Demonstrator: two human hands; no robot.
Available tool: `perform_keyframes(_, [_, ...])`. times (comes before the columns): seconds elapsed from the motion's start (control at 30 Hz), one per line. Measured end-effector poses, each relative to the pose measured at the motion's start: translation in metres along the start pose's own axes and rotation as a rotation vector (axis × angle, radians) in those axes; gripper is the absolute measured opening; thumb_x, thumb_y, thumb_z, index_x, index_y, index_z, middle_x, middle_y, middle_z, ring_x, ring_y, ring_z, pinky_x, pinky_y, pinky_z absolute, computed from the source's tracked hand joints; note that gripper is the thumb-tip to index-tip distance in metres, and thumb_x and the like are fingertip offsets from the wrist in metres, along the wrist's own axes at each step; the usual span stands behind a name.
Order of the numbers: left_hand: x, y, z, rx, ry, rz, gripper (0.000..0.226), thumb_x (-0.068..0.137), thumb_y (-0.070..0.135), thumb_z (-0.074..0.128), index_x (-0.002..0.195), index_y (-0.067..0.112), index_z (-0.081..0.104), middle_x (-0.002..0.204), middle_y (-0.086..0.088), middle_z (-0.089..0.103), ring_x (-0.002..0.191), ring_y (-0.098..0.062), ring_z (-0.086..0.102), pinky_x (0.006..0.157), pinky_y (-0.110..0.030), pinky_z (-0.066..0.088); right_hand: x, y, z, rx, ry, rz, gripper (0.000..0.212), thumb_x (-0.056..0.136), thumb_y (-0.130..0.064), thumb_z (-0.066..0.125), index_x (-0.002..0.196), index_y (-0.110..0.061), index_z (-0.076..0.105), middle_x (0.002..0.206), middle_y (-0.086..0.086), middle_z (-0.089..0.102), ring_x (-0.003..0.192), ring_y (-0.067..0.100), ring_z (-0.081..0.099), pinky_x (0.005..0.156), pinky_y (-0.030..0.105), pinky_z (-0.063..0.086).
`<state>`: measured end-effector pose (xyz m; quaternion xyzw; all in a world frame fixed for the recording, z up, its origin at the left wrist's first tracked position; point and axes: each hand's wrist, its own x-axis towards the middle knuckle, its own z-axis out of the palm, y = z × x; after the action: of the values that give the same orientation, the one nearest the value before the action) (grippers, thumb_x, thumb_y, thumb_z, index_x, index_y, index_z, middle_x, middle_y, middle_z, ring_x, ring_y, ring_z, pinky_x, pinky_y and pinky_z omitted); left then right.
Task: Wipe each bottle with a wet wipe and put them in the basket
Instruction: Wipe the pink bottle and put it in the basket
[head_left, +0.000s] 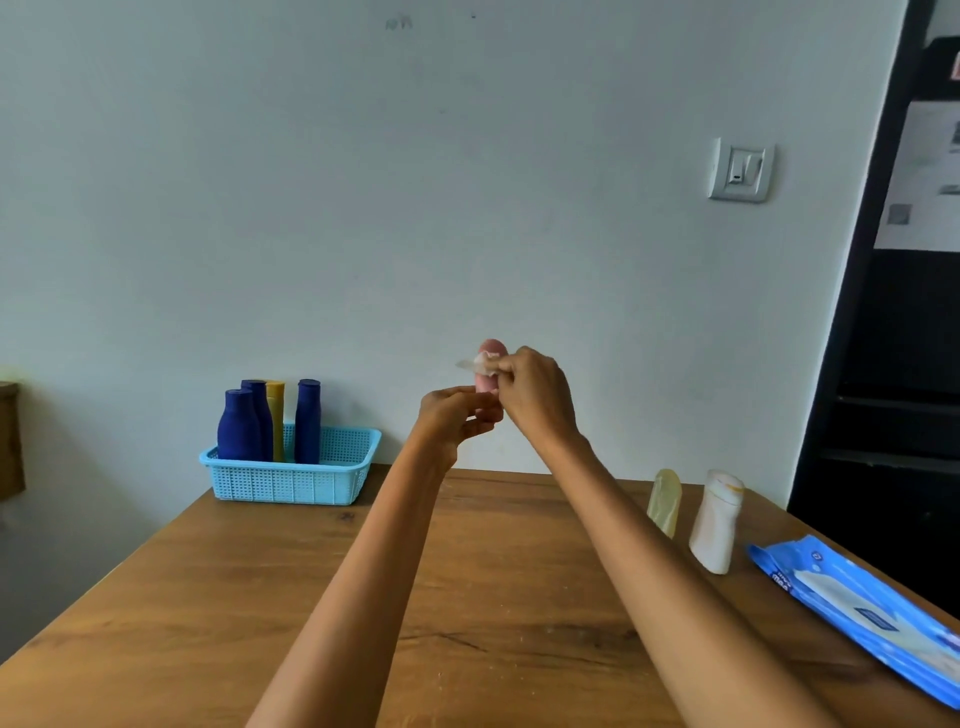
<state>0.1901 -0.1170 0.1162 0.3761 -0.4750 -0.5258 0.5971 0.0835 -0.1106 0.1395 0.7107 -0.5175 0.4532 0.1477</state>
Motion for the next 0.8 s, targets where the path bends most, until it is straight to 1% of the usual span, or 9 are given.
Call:
perform_keyframes(0.1, [-0.002,-0.003,-0.001,-0.011,0.007,-0.026,0.003,0.084,0.001,0.066,0.084,-0.001,0.063,0.074,-0.012,0.063,0.067,-0.019,0.062,0.076,-0.03,0.055,-0.004,0.004,-0.003,0.02,-0.113,0.054,0.029,0.091,-0.021,0.054,0.071,-0.009,0.072,0.069,0.009,0.066,0.064,0.021,0.06,0.055,0.026,0.041])
perform_keyframes(0.17, [-0.003,-0.003,-0.002,-0.008,-0.005,-0.035,0.008,0.083,0.005,0.068,0.086,-0.001,0.063,0.074,-0.011,0.065,0.069,-0.019,0.062,0.075,-0.03,0.055,0.002,0.006,-0.01,0.018,-0.156,0.104,0.028,0.086,-0.017,0.053,0.064,-0.008,0.068,0.065,0.008,0.067,0.063,0.024,0.062,0.057,0.03,0.049])
perform_keyframes(0.23, [-0.003,-0.002,-0.002,0.014,-0.011,-0.032,0.008,0.083,0.005,0.068,0.087,0.002,0.062,0.074,-0.011,0.064,0.068,-0.019,0.062,0.07,-0.027,0.055,0.014,0.008,-0.018,0.078,-0.09,0.176,0.024,0.086,-0.015,0.051,0.075,-0.012,0.073,0.078,0.006,0.072,0.075,0.024,0.065,0.067,0.03,0.052])
perform_keyframes(0.3, [-0.001,0.0,-0.002,0.021,-0.022,-0.041,0.008,0.083,0.006,0.068,0.088,0.004,0.062,0.075,-0.011,0.065,0.069,-0.019,0.063,0.068,-0.026,0.055,0.026,0.011,-0.022,0.164,0.008,0.225,0.025,0.092,-0.012,0.049,0.099,-0.012,0.072,0.104,0.007,0.071,0.097,0.024,0.064,0.081,0.03,0.05])
perform_keyframes(0.4, [0.0,0.0,-0.003,0.037,-0.039,-0.046,0.012,0.084,0.007,0.068,0.092,0.005,0.061,0.079,-0.011,0.066,0.073,-0.019,0.064,0.073,-0.028,0.054,0.036,0.011,-0.016,0.117,-0.026,0.178,0.033,0.097,-0.008,0.044,0.124,-0.015,0.06,0.126,0.01,0.058,0.114,0.026,0.056,0.092,0.03,0.046])
perform_keyframes(0.5, [0.001,-0.001,-0.004,0.085,-0.051,-0.015,0.018,0.083,0.007,0.069,0.1,0.003,0.061,0.081,-0.009,0.066,0.072,-0.018,0.066,0.072,-0.026,0.054,0.026,0.007,-0.005,0.041,-0.136,0.058,0.036,0.098,-0.012,0.042,0.127,-0.025,0.058,0.121,0.011,0.054,0.111,0.027,0.054,0.089,0.034,0.049])
perform_keyframes(0.57, [0.002,-0.002,-0.006,0.122,-0.032,0.004,0.023,0.082,0.007,0.07,0.103,0.001,0.062,0.083,-0.009,0.066,0.072,-0.017,0.066,0.072,-0.025,0.054,0.016,0.007,0.001,-0.028,-0.127,-0.02,0.036,0.097,-0.013,0.046,0.127,-0.03,0.058,0.118,0.009,0.053,0.109,0.025,0.054,0.085,0.034,0.052])
perform_keyframes(0.7, [0.003,-0.007,-0.006,0.129,0.008,-0.012,0.014,0.085,0.002,0.065,0.098,-0.001,0.063,0.078,-0.01,0.066,0.069,-0.017,0.065,0.073,-0.028,0.055,0.0,0.006,0.008,-0.165,-0.154,-0.189,0.033,0.093,-0.012,0.054,0.125,-0.017,0.061,0.13,0.006,0.052,0.118,0.021,0.05,0.089,0.034,0.05])
perform_keyframes(0.8, [0.004,-0.01,-0.004,0.114,0.024,-0.017,0.008,0.089,0.003,0.061,0.095,-0.002,0.062,0.075,-0.008,0.064,0.067,-0.016,0.063,0.069,-0.027,0.055,-0.004,0.004,0.005,-0.186,-0.183,-0.253,0.025,0.094,-0.012,0.05,0.11,-0.015,0.069,0.119,0.001,0.056,0.107,0.018,0.054,0.08,0.029,0.051])
